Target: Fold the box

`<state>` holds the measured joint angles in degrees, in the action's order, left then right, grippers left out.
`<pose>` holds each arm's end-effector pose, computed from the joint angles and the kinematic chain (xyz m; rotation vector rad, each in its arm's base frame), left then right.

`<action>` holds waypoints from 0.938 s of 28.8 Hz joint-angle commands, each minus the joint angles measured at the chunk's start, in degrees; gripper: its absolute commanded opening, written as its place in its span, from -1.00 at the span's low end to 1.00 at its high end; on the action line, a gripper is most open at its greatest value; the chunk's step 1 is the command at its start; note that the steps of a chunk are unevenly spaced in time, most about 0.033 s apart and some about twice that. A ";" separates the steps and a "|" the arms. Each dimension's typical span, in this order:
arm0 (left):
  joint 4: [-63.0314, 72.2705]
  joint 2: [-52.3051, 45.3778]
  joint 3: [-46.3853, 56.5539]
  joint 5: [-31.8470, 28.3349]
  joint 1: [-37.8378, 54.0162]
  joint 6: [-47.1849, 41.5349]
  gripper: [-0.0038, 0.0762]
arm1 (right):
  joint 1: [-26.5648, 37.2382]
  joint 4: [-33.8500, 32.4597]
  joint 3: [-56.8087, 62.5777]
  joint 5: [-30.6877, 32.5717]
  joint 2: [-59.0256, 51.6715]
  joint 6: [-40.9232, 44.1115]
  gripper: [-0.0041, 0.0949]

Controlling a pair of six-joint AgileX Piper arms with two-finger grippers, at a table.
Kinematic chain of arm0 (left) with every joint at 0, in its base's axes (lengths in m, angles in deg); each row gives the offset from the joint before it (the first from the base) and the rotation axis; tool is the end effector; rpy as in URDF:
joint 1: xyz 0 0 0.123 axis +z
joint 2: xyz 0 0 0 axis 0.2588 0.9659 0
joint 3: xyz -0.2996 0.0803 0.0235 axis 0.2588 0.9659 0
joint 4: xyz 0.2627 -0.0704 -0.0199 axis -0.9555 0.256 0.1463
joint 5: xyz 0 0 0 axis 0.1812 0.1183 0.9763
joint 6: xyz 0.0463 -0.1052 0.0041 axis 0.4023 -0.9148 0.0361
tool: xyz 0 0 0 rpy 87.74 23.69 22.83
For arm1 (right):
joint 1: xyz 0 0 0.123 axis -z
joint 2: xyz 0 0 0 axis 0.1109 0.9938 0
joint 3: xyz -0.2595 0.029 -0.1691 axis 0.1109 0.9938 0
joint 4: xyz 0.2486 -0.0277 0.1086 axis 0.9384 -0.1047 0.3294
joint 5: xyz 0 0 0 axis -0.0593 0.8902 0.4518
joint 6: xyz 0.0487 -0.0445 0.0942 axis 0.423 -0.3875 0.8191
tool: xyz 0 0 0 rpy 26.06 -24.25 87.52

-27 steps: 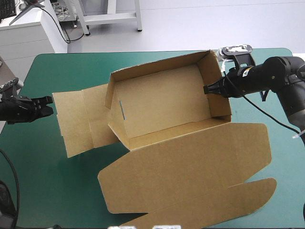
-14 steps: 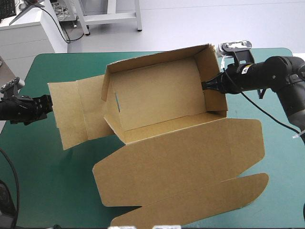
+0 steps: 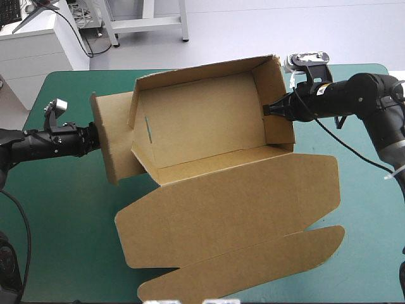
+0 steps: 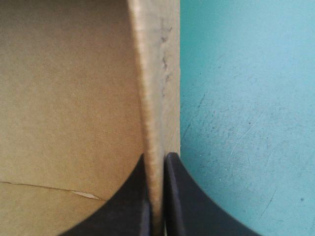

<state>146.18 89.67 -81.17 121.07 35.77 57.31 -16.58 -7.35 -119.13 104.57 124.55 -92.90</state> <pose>0.3286 0.0202 0.3188 0.0298 2.2722 -1.0850 0.3348 0.0970 0.4426 -0.3258 2.3162 0.4772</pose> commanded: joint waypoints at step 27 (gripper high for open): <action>18.19 -7.90 -4.47 5.57 -18.14 8.20 0.42 | 3.70 -0.64 -2.19 -6.18 0.86 0.62 -0.95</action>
<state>159.65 83.62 -83.72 121.06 18.86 65.61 -13.34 -10.09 -119.13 101.40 127.69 -92.68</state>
